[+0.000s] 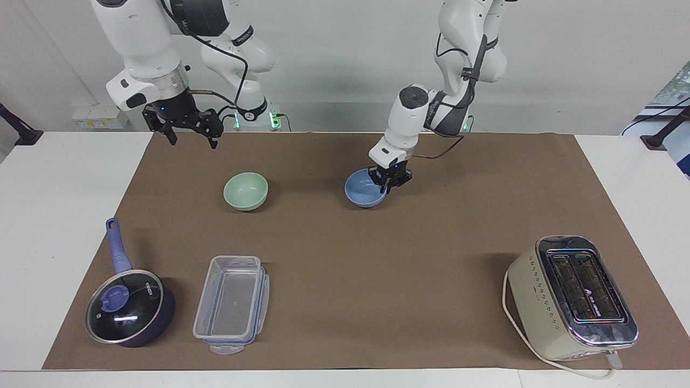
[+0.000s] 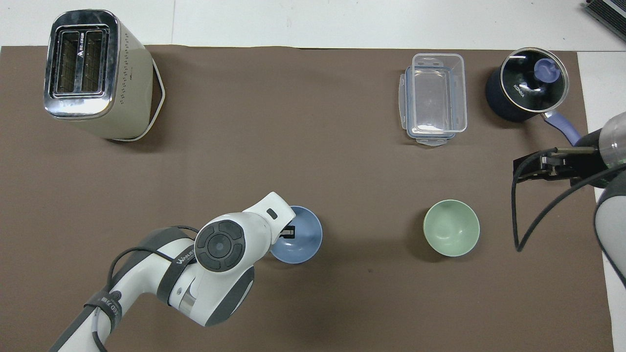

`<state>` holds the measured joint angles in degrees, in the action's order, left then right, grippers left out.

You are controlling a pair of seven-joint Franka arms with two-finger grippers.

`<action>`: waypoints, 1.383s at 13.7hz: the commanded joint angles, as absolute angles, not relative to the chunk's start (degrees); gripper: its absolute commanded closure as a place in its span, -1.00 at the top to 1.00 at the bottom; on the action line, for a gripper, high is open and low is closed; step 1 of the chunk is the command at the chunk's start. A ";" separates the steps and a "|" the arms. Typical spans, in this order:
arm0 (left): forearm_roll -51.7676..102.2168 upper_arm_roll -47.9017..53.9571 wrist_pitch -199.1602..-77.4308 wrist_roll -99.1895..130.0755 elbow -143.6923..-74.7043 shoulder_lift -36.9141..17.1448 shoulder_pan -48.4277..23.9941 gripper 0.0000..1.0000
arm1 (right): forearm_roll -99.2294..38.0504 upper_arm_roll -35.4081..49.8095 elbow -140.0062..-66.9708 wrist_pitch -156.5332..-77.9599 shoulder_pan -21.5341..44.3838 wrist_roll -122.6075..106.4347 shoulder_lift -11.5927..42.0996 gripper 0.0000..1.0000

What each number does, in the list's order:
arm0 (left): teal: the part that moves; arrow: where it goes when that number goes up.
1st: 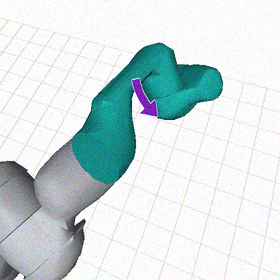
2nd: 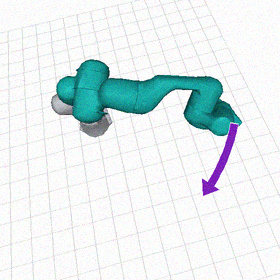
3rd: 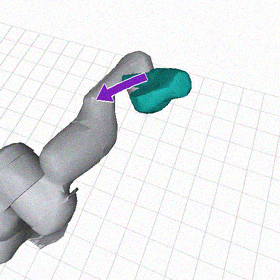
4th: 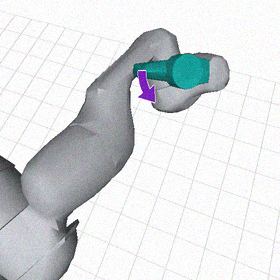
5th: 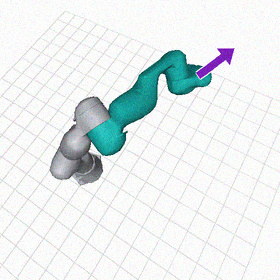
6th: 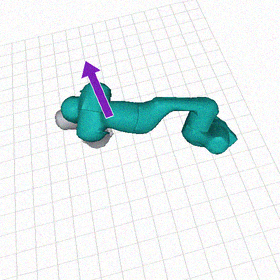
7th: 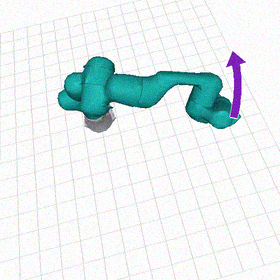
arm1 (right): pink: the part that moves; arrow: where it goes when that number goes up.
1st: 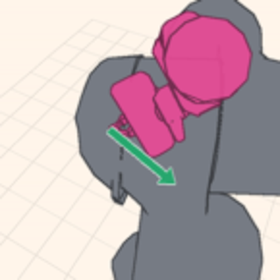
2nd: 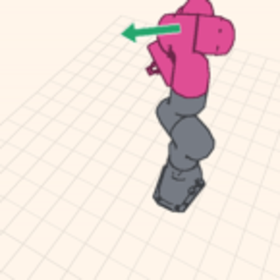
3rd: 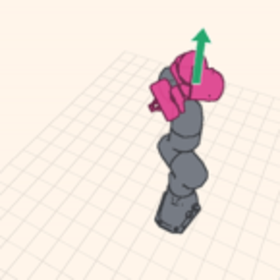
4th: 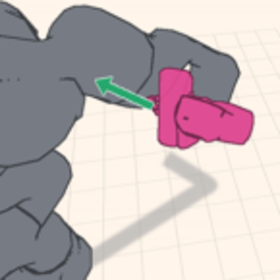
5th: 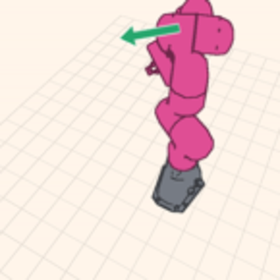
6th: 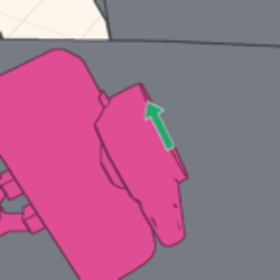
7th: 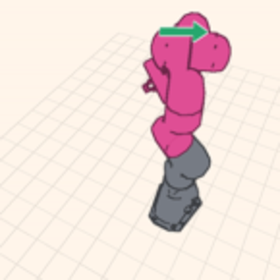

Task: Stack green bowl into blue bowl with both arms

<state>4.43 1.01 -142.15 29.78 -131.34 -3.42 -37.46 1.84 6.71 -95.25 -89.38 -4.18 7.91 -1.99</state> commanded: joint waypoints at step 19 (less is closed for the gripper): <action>4.31 -0.62 -109.71 -1.76 -103.65 -3.69 -3.87 1.00 | -1.75 6.59 -134.98 -126.00 -8.35 -0.96 -5.10 1.00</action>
